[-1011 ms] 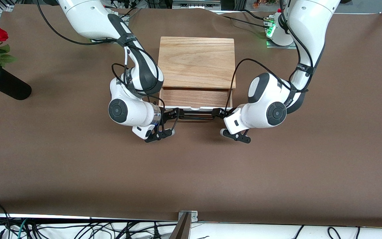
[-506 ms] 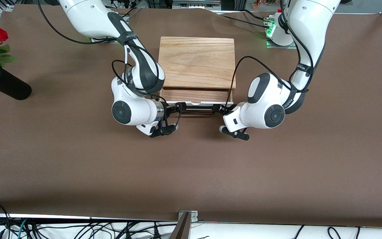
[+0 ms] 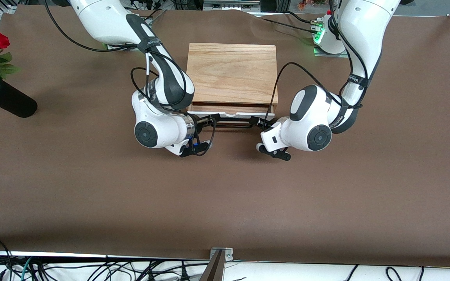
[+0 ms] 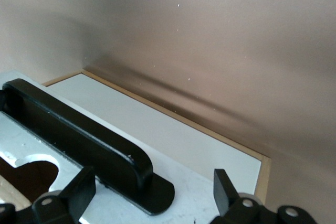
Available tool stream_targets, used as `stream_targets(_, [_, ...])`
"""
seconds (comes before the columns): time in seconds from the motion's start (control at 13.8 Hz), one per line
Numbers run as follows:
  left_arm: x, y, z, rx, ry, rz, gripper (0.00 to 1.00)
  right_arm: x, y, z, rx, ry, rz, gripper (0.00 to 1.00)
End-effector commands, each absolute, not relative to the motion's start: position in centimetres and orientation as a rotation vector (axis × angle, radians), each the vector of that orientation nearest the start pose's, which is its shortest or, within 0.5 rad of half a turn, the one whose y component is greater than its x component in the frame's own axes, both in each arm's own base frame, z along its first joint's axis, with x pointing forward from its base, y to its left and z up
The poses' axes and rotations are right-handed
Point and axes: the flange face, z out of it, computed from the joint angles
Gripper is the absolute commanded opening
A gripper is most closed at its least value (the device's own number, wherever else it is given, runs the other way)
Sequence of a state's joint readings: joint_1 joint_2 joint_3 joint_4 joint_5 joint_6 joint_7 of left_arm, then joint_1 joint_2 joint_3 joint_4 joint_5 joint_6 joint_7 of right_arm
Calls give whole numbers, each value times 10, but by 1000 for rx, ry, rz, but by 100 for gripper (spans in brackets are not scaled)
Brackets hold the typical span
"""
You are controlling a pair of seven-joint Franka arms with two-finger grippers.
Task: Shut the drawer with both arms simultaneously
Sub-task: 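Press both grippers against the white drawer front until fully shut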
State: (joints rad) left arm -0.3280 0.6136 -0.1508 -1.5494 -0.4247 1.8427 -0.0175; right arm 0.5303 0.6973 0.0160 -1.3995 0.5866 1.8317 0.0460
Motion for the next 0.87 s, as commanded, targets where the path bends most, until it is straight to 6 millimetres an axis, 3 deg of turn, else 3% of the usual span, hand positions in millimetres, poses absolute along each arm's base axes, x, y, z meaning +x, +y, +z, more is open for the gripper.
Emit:
stream_targets(0.0, [580,-320,270,-3396,470,823,100,561,412,293,-2560,-387,661,100])
stream_targets(0.36, [575,-319,266,-3371,467,893,100,550,413,287,-2544,-412,762,100])
stream_targets(0.79, [567,-319,260,-3334,476,986,100,534,428,266,-2540,-452,814,100])
